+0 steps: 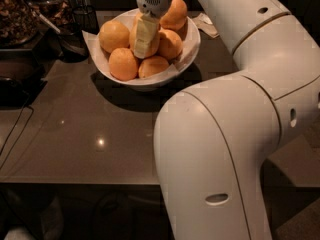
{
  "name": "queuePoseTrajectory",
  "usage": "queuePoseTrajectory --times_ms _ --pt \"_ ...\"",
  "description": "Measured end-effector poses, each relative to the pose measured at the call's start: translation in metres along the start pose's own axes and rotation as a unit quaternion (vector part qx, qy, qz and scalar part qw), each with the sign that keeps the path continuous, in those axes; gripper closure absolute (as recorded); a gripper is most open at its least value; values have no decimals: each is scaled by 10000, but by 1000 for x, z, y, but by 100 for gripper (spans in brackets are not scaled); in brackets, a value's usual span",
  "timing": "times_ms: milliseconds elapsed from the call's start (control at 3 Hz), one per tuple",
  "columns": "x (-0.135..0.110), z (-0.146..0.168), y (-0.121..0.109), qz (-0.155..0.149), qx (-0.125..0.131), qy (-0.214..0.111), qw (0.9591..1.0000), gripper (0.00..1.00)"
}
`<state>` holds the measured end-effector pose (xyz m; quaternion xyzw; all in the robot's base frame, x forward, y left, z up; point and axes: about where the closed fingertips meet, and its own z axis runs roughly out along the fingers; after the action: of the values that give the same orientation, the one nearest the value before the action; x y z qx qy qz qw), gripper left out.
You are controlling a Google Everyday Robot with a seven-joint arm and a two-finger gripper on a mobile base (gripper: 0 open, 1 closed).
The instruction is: Pick orange from white bowl
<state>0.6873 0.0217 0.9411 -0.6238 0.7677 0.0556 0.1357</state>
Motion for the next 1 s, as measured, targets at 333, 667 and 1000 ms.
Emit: queuePoseTrajectory --times_ms 333,667,1000 --pt "-1 9 1 -24 -113 7 9999 31" --pt "-1 16 3 -45 -223 -11 9997 33" --pt "-1 16 3 -45 -223 -11 9997 52"
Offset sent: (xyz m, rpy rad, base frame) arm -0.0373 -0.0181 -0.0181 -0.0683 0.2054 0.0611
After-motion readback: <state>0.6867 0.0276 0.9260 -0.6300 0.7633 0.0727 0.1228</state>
